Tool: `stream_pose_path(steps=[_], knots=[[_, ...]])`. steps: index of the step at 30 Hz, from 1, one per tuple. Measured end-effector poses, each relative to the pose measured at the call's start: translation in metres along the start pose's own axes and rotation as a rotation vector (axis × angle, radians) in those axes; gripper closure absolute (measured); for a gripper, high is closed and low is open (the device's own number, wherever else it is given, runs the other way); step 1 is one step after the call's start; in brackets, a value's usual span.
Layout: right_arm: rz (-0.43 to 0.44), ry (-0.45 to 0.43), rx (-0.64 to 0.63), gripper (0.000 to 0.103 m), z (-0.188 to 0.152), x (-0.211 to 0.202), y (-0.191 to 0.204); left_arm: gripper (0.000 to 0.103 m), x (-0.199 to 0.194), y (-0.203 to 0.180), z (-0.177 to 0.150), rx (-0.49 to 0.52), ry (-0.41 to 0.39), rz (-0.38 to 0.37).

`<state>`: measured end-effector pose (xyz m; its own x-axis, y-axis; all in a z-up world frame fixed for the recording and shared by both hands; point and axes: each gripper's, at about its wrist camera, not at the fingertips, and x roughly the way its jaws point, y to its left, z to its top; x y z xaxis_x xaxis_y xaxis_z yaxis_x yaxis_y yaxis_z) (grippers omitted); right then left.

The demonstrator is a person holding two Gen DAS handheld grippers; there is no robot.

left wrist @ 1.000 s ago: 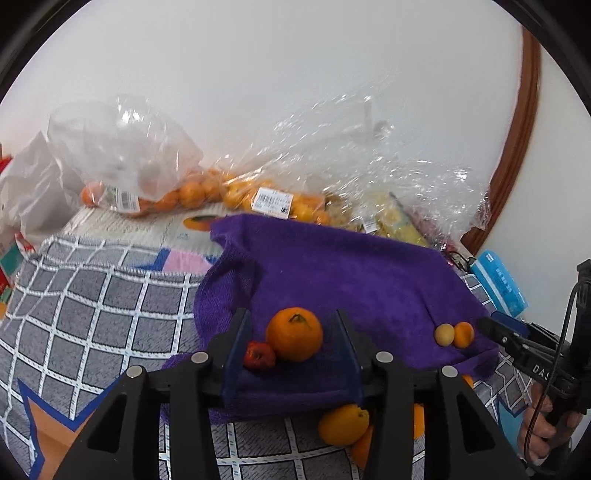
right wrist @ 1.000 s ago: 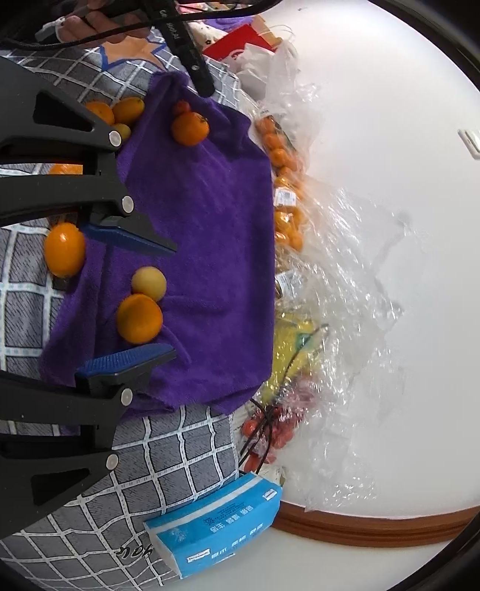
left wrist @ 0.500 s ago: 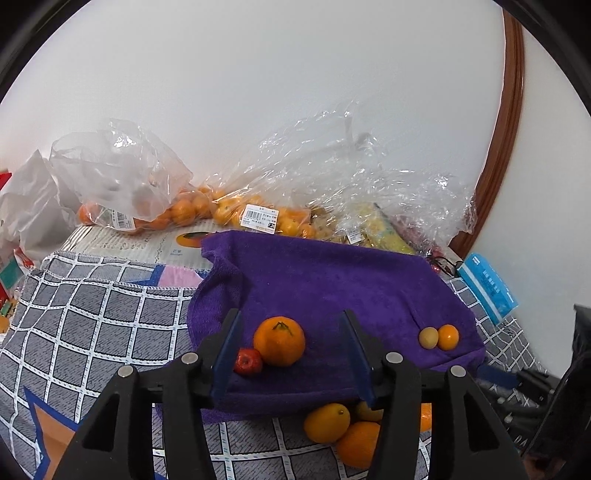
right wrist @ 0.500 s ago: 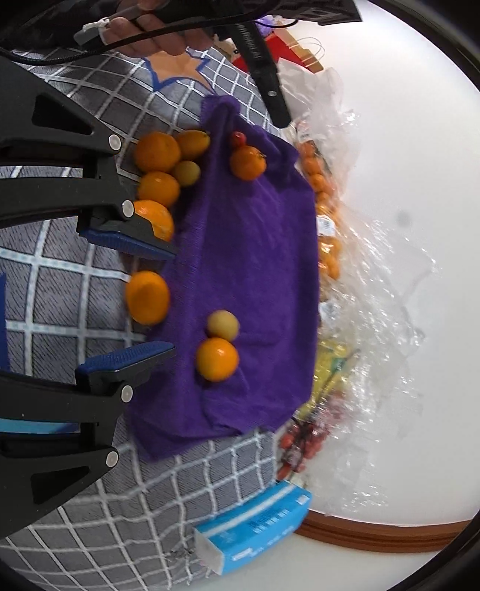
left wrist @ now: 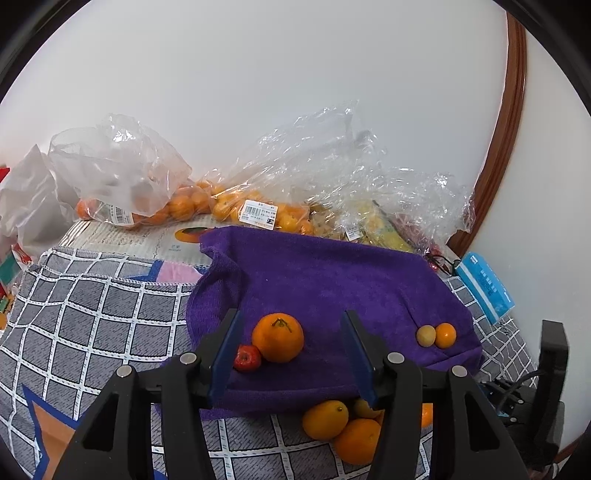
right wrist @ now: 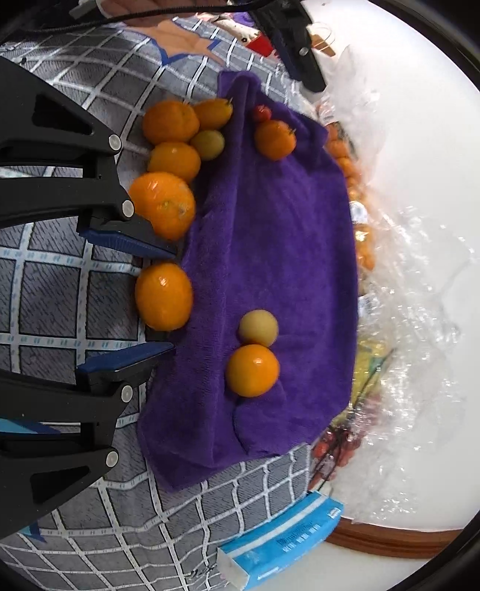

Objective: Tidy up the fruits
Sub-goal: 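Reach the right tool to a large orange on the bed and close on it, then grasp an orange on the bed with the left tool while the right tool lifts its orange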

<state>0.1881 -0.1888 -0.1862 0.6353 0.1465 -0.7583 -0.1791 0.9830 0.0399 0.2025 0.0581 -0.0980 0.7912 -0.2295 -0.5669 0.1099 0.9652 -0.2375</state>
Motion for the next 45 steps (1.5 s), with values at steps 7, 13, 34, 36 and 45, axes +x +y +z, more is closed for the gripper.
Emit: stream_pose_path(steps=[7,13,34,36,45], knots=[[-0.061,-0.073,-0.008,0.063,-0.01,-0.023,-0.004,0.051,0.001,-0.001,-0.001,0.001,0.005,-0.006],[-0.065,-0.098,0.029,0.063,-0.021,-0.046,-0.015,0.051,-0.001,-0.008,-0.003,0.024,0.017,-0.015],[-0.095,-0.154,0.076,0.063,-0.062,-0.073,-0.032,0.06,0.007,-0.015,-0.057,-0.011,0.24,-0.02],[-0.077,-0.148,0.095,0.063,-0.063,-0.07,-0.036,0.06,0.011,-0.013,-0.06,-0.029,0.236,-0.018],[-0.026,-0.156,0.084,0.063,-0.063,-0.07,-0.036,0.072,0.025,-0.013,-0.054,-0.114,0.276,-0.058]])
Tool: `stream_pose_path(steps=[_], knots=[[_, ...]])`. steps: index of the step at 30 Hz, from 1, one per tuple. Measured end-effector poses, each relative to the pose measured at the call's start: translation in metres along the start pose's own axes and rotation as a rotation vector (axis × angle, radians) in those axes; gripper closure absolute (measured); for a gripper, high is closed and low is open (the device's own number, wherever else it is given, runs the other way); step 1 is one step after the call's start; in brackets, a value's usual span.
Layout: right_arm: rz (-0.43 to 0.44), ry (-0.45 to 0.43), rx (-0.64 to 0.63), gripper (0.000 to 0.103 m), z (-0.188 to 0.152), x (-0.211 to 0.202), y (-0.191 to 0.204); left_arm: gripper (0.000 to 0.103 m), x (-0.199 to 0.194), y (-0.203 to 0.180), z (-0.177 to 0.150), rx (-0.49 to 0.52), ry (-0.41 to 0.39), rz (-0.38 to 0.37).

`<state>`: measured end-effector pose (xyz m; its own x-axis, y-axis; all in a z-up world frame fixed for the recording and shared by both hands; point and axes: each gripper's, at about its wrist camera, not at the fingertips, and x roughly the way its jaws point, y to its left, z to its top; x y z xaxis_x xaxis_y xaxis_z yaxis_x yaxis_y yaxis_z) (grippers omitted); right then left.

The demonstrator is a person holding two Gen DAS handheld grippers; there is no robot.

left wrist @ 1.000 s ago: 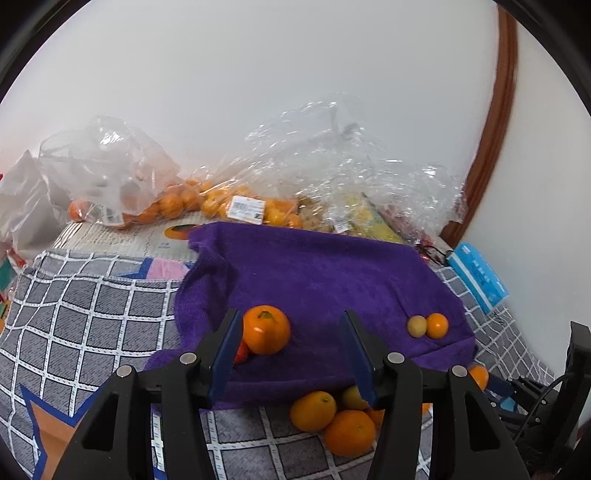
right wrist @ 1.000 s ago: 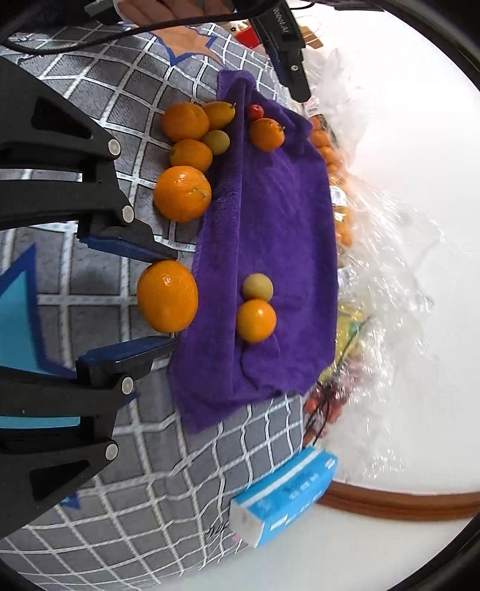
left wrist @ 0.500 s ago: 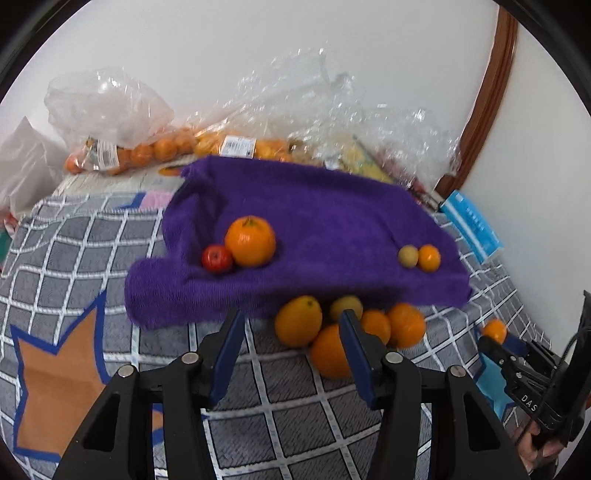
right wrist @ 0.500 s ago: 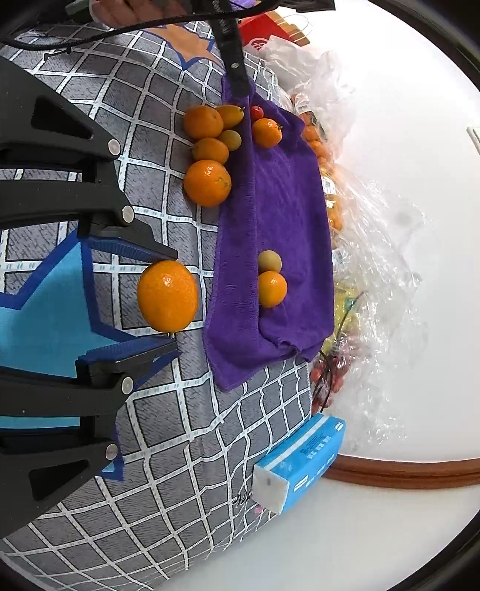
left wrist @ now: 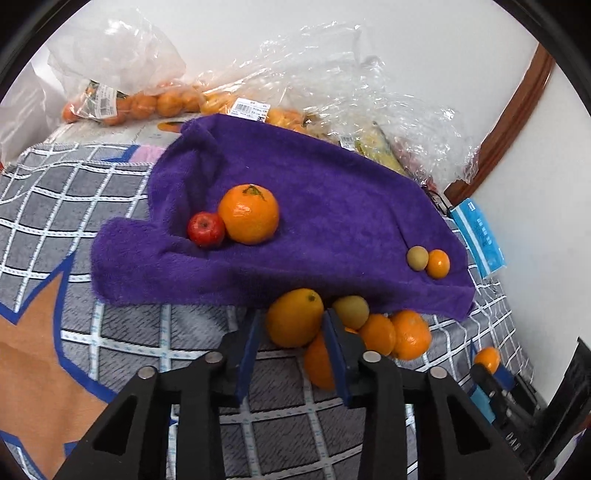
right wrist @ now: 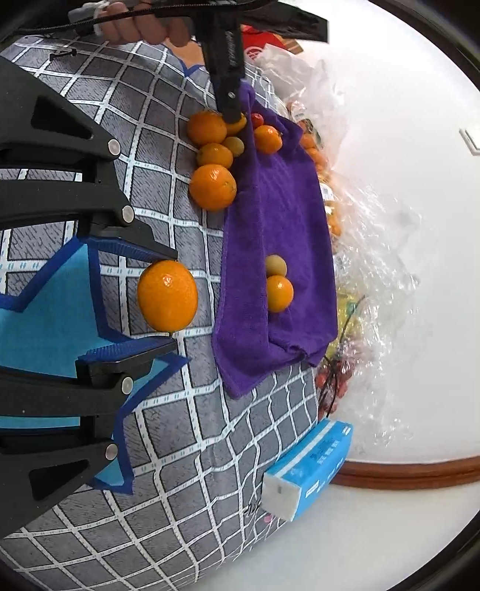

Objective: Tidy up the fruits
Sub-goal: 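Grasp an orange on the bed with the left tool while the right tool lifts its orange, then carry both held oranges over the purple towel with the left and right tools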

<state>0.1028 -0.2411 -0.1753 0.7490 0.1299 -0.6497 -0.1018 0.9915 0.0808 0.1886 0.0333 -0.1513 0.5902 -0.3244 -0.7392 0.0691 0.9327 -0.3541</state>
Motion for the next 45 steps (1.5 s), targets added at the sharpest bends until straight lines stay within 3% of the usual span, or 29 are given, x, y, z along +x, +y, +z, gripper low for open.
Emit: stream_pose_path(steps=[6,16,28,32,34,45], knots=[[0.056,-0.015,0.058,0.063,-0.001,-0.003,-0.012,0.073,-0.003,-0.006,-0.003,0.026,-0.022,0.046],[0.056,0.0,0.037,0.063,-0.001,-0.001,-0.007,0.073,-0.035,0.013,-0.018,0.092,-0.05,0.199],[0.082,0.018,0.022,0.062,-0.001,0.003,-0.004,0.071,-0.022,0.027,-0.014,0.075,-0.139,0.154],[0.086,0.033,-0.003,0.062,-0.001,0.007,0.0,0.069,-0.012,0.031,-0.014,0.052,-0.063,0.114],[0.085,0.03,-0.015,0.062,-0.002,0.005,0.002,0.07,-0.015,0.029,-0.015,0.057,-0.092,0.135],[0.106,-0.004,-0.017,0.062,-0.002,-0.002,0.002,0.07,-0.029,0.024,-0.02,0.066,-0.158,0.103]])
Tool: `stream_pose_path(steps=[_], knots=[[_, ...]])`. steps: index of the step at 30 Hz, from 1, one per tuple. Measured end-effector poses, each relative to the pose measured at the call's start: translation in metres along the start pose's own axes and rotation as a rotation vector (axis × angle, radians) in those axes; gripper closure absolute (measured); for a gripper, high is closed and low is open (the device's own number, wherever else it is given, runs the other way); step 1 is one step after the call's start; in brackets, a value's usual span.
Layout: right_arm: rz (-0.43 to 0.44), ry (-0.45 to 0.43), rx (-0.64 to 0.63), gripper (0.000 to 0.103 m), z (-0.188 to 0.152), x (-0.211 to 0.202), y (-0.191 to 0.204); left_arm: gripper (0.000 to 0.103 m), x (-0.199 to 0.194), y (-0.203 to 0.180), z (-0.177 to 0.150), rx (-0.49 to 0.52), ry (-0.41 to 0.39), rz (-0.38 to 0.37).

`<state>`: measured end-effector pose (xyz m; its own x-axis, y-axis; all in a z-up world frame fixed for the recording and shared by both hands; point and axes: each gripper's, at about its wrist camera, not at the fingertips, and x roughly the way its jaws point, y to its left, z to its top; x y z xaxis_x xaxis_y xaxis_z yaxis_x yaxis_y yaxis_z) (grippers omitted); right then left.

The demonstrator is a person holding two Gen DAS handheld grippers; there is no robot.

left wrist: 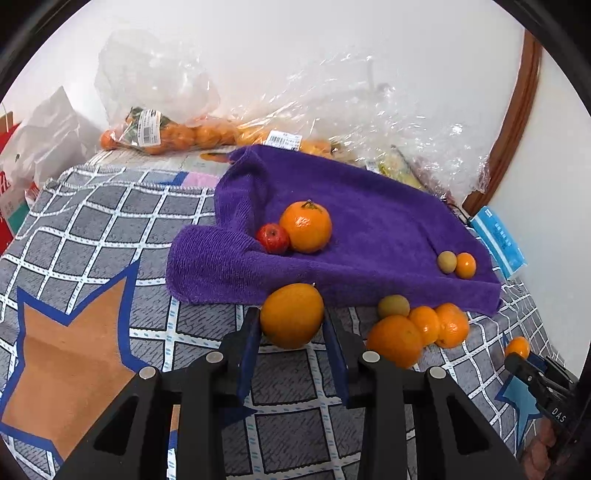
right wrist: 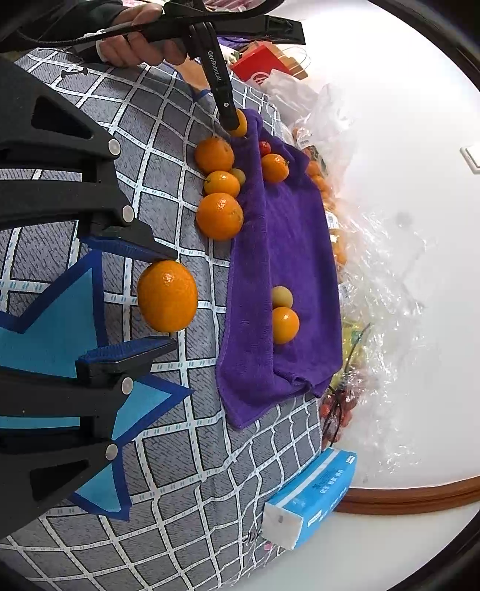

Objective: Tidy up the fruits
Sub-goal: 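Carry both held oranges over the purple towel with the left and right tools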

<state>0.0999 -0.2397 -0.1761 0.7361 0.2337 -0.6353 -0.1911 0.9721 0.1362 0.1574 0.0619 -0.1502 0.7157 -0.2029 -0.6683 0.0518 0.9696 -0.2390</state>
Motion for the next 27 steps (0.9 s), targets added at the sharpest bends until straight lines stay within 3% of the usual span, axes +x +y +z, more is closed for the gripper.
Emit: stream_pose_path(steps=[12,27], knots=[[-0.038,-0.037,0.004,0.063,0.001,-0.009,0.002,0.07,-0.016,-0.008,0.0,0.031,-0.07,-0.014],[0.024,-0.105,0.007,0.063,0.036,-0.04,0.021,0.07,-0.029,-0.013,0.0,0.05,-0.116,-0.027]])
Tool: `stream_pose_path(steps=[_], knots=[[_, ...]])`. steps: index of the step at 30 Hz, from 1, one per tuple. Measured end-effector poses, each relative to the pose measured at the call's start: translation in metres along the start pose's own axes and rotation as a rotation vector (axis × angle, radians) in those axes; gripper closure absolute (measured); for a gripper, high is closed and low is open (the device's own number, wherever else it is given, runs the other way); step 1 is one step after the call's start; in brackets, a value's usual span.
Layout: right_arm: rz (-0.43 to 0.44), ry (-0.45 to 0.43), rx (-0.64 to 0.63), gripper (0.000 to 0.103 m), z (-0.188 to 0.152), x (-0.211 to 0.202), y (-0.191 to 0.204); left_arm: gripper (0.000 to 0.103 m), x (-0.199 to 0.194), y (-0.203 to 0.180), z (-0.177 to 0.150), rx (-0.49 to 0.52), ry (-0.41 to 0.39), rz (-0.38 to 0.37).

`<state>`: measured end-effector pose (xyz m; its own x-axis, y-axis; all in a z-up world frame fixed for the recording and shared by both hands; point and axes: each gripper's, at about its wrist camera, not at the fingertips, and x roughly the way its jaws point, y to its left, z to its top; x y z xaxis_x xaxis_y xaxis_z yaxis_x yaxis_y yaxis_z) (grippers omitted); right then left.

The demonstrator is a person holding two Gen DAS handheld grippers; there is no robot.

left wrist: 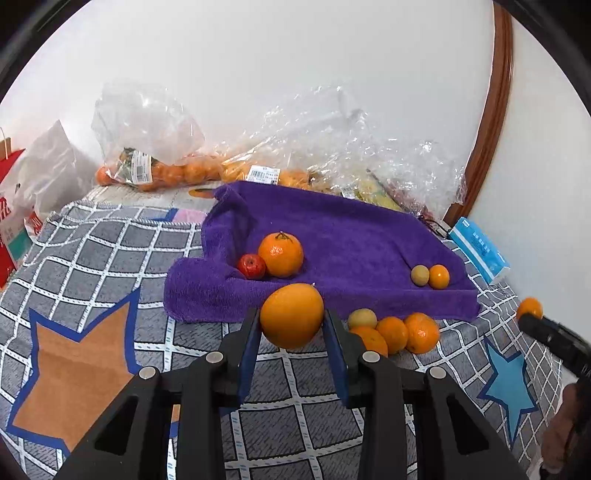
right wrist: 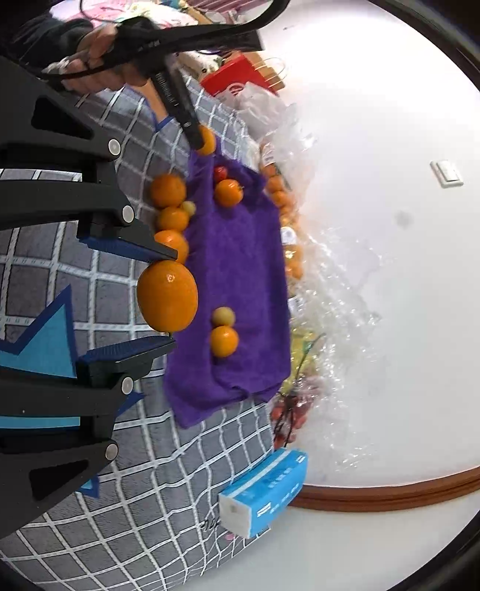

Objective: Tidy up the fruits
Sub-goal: 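Carry both held oranges over the purple towel with the left and right tools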

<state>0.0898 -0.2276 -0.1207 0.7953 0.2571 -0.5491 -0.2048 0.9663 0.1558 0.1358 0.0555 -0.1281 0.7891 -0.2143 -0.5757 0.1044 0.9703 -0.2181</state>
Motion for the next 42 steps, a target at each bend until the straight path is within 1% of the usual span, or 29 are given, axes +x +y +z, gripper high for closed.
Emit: stream_pose_path(steps=[3,6,9,13,15,17,19,22,27,31,33,35,38,40,42], knots=[[-0.014,-0.003,0.008,0.063,0.009,0.002,0.001,0.07,-0.003,0.0,0.0,0.005,-0.014,0.009],[-0.014,-0.008,0.013,0.063,0.017,0.006,0.002,0.07,-0.002,0.002,0.003,-0.006,-0.007,0.028],[-0.017,-0.018,0.006,0.063,0.031,0.008,0.004,0.07,-0.01,0.004,0.008,-0.027,-0.014,0.013],[-0.023,-0.039,-0.019,0.063,0.048,0.012,0.008,0.07,-0.021,0.003,0.025,-0.036,-0.011,0.012],[-0.022,-0.047,-0.024,0.063,0.055,0.015,0.009,0.07,-0.024,0.001,0.033,-0.031,-0.02,0.012],[-0.011,-0.055,-0.024,0.063,0.062,0.02,0.011,0.07,-0.024,-0.001,0.041,-0.016,-0.041,0.029],[-0.001,-0.063,-0.015,0.063,0.068,0.025,0.012,0.07,-0.019,-0.003,0.05,-0.011,-0.047,0.046],[0.01,-0.074,-0.015,0.063,0.079,0.034,0.016,0.07,-0.008,-0.005,0.062,-0.032,-0.035,0.034],[0.005,-0.089,-0.047,0.063,0.097,0.044,0.018,0.07,0.0,-0.016,0.082,-0.022,-0.05,0.03],[-0.008,-0.1,-0.075,0.063,0.109,0.053,0.014,0.07,0.015,-0.026,0.095,-0.01,-0.07,0.042],[-0.01,-0.098,-0.077,0.063,0.111,0.06,0.009,0.07,0.028,-0.029,0.096,-0.025,-0.072,0.034],[-0.007,-0.089,-0.06,0.063,0.11,0.067,0.0,0.07,0.041,-0.03,0.096,-0.037,-0.054,0.02],[0.017,-0.069,-0.014,0.063,0.103,0.08,-0.017,0.07,0.054,-0.03,0.09,-0.031,-0.044,0.029],[-0.001,-0.049,0.002,0.063,0.1,0.087,-0.027,0.07,0.059,-0.029,0.083,-0.009,-0.038,0.04],[-0.027,-0.054,0.01,0.063,0.098,0.089,-0.036,0.07,0.063,-0.027,0.078,-0.003,-0.03,0.05]])
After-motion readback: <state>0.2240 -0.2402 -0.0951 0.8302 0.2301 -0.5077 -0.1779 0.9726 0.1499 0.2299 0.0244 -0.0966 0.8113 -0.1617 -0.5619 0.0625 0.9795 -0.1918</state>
